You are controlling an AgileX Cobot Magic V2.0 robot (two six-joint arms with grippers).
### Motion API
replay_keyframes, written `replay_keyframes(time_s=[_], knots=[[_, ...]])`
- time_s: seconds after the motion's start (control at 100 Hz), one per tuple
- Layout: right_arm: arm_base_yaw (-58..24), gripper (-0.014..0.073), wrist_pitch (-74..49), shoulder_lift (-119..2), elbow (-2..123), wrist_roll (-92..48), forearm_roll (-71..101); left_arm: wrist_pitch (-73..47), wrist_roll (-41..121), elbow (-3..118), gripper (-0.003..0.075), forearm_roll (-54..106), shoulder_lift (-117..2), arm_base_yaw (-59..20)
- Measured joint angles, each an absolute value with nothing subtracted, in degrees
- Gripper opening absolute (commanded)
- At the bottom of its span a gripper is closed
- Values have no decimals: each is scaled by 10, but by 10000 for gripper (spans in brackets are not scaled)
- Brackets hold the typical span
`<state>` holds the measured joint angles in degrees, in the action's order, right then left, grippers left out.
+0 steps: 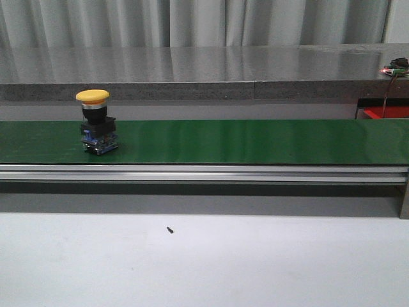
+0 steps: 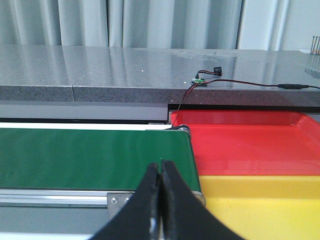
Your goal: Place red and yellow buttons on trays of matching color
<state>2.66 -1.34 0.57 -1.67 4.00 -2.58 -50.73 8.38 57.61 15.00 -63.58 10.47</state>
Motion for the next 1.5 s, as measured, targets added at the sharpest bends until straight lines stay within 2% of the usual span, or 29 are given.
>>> replay_keyframes(time_s=[0.29,0.52,0.86,1.09,1.5], knots=[[27,-67,-11,6,-17,40,-26,-494,84,500,-20,150,-540,75],[27,-67,-77,-11,28,40,-26,-482,84,447,-20,150,-456,67],[26,-67,-110,-187,154,40,-26,-482,84,389,-20,150,-350,67],[26,-67,-81,-256,175,41,-4,-480,84,365,-19,150,-308,67],[-1,-67,-196,-409,349,40,0,-440,86,283,-20,150,-207,67]])
